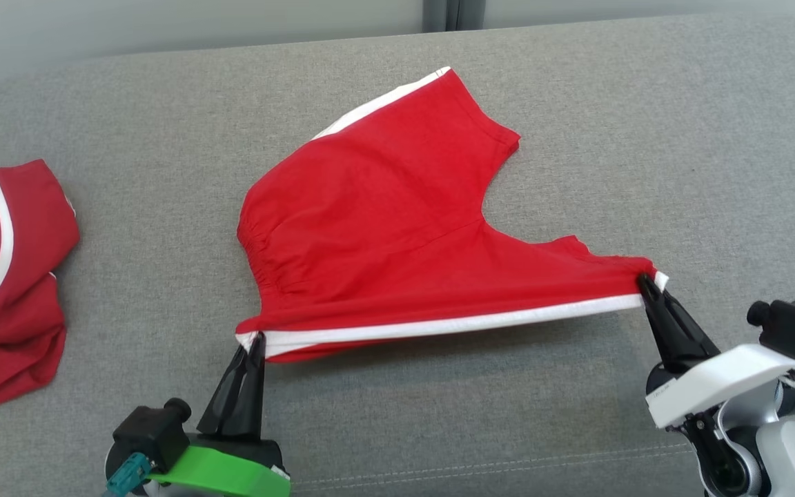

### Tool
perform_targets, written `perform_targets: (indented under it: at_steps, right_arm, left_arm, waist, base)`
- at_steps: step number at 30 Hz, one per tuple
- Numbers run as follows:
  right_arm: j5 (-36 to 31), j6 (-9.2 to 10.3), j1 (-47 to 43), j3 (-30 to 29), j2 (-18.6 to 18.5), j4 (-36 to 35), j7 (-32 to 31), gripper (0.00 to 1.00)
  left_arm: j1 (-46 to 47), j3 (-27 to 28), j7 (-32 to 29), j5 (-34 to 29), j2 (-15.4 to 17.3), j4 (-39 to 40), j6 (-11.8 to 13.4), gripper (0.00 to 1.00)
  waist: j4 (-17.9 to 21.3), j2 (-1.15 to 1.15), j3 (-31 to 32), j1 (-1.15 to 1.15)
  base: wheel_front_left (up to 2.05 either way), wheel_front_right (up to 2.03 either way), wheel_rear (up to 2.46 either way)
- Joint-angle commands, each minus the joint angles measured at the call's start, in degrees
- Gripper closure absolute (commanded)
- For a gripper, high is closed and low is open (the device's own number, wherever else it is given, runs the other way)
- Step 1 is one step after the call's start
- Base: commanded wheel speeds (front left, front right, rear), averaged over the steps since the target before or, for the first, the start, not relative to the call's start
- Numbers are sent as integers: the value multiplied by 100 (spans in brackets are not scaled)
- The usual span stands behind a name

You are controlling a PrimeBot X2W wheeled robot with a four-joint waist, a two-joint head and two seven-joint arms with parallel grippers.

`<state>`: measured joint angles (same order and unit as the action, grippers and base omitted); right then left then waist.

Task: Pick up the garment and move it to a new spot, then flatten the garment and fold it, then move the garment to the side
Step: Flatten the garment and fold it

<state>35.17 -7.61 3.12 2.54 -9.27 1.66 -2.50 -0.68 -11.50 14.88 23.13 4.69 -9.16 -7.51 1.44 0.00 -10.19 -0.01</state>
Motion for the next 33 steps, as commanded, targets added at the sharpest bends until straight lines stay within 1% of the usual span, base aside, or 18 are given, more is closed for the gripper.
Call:
perform_targets:
  at_steps: [1,4,7,13,17,23,27,28,33]
  right_arm:
    - [-64,22,128,-42,-11,-47,-14,100]
    - [-210,18,438,53,-8,-59,-89,100]
    - [-291,17,858,143,-48,100,-112,100]
    - [-337,17,2016,358,-137,789,-92,100]
    - [-315,17,2947,539,-129,1395,-81,100]
    - [-365,17,4267,781,-109,2488,-102,100]
    - [-454,17,5023,893,-62,3268,-12,100]
    - [-508,17,5381,966,-18,3646,58,100]
    - [-626,17,6141,1167,90,4522,247,100]
  left_arm:
    - [117,53,34,-69,83,28,23,100]
    - [333,-38,30,-113,142,56,18,100]
    - [598,-106,30,-93,228,32,16,100]
    - [1288,-95,29,-30,371,-131,15,100]
    - [1765,-126,29,48,453,-303,14,100]
    - [2498,-231,29,157,519,-658,14,100]
    - [2970,-304,29,261,520,-923,14,100]
    - [3182,-333,30,323,504,-1045,14,100]
    - [3604,-343,29,400,397,-1315,13,100]
  waist:
    - [-27,0,-19,1]
    - [-56,0,-65,1]
    - [-90,0,-144,1]
    - [-159,0,-435,1]
    - [-236,0,-708,1]
    - [-435,0,-1148,1]
    - [-557,0,-1425,1]
    - [-608,0,-1554,1]
    - [-739,0,-1813,1]
  base:
    - [0,0,0]
    - [0,0,0]
    - [0,0,0]
    - [0,0,0]
    - [0,0,0]
    - [0,0,0]
    - [0,0,0]
    - [0,0,0]
    - [0,0,0]
